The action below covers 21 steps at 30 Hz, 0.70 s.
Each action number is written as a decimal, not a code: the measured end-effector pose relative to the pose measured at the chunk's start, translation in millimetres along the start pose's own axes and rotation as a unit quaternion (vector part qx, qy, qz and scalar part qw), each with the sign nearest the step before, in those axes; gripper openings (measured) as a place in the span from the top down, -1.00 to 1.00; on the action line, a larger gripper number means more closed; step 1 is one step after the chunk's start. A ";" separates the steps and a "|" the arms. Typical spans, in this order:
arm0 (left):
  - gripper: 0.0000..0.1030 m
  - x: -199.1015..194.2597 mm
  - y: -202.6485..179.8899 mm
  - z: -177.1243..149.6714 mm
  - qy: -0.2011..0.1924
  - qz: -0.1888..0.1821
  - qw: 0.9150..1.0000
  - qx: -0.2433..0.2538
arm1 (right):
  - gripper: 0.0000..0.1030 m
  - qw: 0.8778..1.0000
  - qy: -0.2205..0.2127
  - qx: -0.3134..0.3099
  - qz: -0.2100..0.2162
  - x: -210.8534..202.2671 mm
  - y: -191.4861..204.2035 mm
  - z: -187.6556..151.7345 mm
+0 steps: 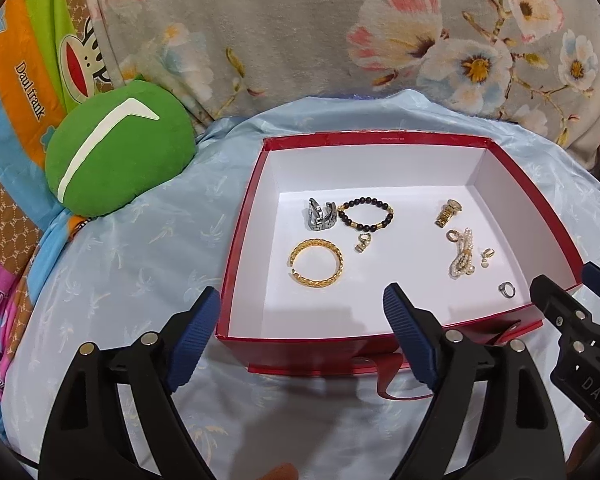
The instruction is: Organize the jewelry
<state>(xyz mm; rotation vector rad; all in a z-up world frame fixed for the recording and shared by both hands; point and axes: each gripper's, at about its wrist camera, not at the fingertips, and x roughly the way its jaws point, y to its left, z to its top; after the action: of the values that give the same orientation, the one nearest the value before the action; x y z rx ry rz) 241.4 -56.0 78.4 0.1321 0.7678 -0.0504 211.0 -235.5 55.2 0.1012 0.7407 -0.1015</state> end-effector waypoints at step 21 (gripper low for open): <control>-0.61 -0.9 -3.1 -2.8 0.006 -0.005 1.000 0.003 | -0.50 1.000 -0.003 -0.009 0.002 -2.5 6.9 -2.0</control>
<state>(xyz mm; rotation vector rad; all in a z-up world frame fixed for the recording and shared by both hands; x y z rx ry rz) 238.5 -58.7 76.7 0.1333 0.7808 -0.0620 208.8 -228.3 55.8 0.0847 0.7344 -0.0913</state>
